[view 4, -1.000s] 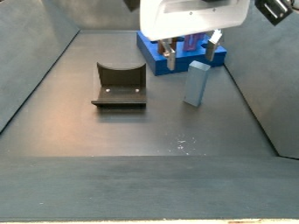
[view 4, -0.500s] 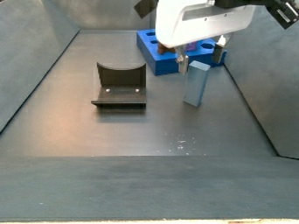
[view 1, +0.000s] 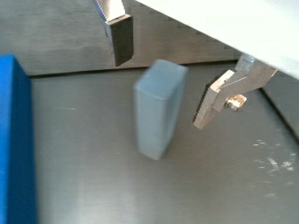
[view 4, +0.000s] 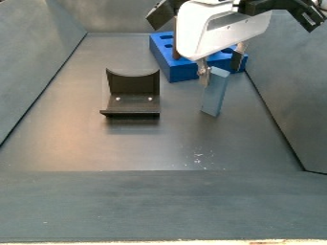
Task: Pick up the rectangle object. Move up. Move to above the board. Insert the rectangle object.
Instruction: Pick up the rectangle object.
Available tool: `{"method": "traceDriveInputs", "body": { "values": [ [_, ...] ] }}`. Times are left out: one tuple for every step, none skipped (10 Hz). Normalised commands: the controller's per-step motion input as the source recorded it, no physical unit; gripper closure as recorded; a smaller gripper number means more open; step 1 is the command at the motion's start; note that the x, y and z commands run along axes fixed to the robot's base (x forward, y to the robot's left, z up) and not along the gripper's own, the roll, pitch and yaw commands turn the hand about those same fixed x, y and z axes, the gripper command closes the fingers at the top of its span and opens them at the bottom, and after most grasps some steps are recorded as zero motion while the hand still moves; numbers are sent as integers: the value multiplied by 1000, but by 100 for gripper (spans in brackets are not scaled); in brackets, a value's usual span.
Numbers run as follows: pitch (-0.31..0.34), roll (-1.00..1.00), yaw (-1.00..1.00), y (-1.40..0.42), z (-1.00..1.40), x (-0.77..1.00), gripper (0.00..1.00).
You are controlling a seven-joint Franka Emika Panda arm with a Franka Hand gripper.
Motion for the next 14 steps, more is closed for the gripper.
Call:
{"method": "traceDriveInputs", "body": {
  "values": [
    [0, 0, 0, 0, -111, 0, 0],
    [-143, 0, 0, -9, -711, 46, 0],
    [-323, 0, 0, -126, -751, 0, 0],
    [-66, -57, 0, 0, 0, 0, 0],
    [0, -9, 0, 0, 0, 0, 0],
    [-29, 0, 0, 0, -20, 0, 0],
    [-66, 0, 0, -74, -100, -54, 0],
    [-340, 263, -20, -420, -403, -97, 0],
    [-117, 20, 0, -9, 0, 0, 0],
    [-6, -29, 0, 0, -3, 0, 0],
    [0, 0, 0, 0, 0, 0, 100],
    [0, 0, 0, -31, 0, 0, 100],
    [6, 440, 37, -326, 0, 0, 100],
    [0, 0, 0, 0, 0, 0, 100]
  ]
}}
